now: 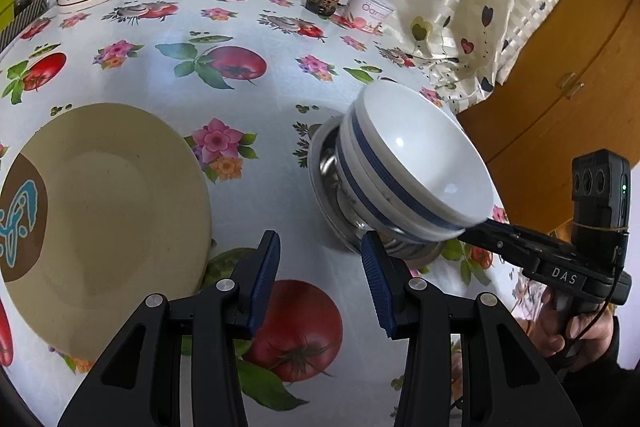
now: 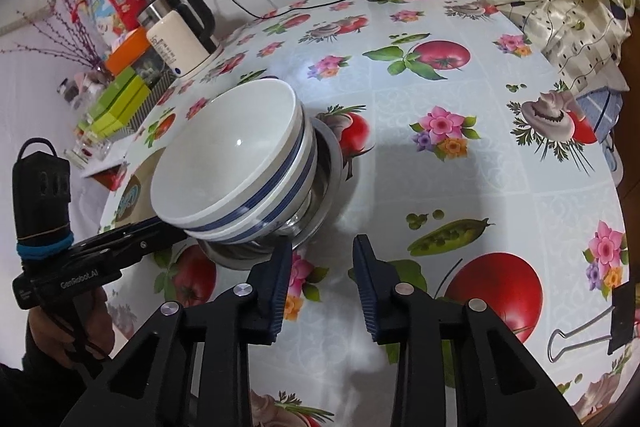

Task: Organize plates and bowls
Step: 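Close the left tool on the steel bowl rim while the right tool grips its opposite rim, then lift the steel bowl with both tools and carry it over the beige plate stack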

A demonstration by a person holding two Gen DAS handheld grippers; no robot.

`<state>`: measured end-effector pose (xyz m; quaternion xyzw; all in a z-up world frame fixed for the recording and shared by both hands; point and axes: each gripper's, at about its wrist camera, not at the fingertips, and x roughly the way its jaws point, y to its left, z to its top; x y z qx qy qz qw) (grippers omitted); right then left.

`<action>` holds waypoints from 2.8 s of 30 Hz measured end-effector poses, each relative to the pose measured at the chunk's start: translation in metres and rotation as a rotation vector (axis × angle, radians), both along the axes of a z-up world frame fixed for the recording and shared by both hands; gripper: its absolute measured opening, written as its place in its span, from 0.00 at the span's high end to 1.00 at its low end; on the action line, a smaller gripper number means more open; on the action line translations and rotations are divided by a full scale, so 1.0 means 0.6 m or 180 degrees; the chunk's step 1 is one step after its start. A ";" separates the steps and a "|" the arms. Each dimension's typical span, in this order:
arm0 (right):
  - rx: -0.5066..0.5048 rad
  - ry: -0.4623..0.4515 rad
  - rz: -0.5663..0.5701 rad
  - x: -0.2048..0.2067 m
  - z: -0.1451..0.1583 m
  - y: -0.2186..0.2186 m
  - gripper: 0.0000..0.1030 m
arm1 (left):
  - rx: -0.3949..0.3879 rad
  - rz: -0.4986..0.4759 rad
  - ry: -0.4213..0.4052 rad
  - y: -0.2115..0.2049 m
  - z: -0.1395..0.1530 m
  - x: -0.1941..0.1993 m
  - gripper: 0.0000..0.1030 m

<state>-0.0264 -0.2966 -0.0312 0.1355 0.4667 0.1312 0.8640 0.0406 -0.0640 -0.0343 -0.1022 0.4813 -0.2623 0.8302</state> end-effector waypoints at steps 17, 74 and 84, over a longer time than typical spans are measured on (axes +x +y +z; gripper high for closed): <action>0.0585 0.0230 -0.0127 0.044 -0.019 -0.031 0.83 | -0.0466 0.0063 0.0377 0.011 -0.019 0.043 0.77; 0.0823 0.0136 0.0276 0.084 0.032 0.078 0.90 | -0.0808 0.0551 0.0283 0.137 0.033 0.014 0.89; 0.0809 0.0184 0.0702 0.119 0.032 0.190 0.90 | -0.0777 0.0986 0.0225 0.241 0.030 -0.007 0.89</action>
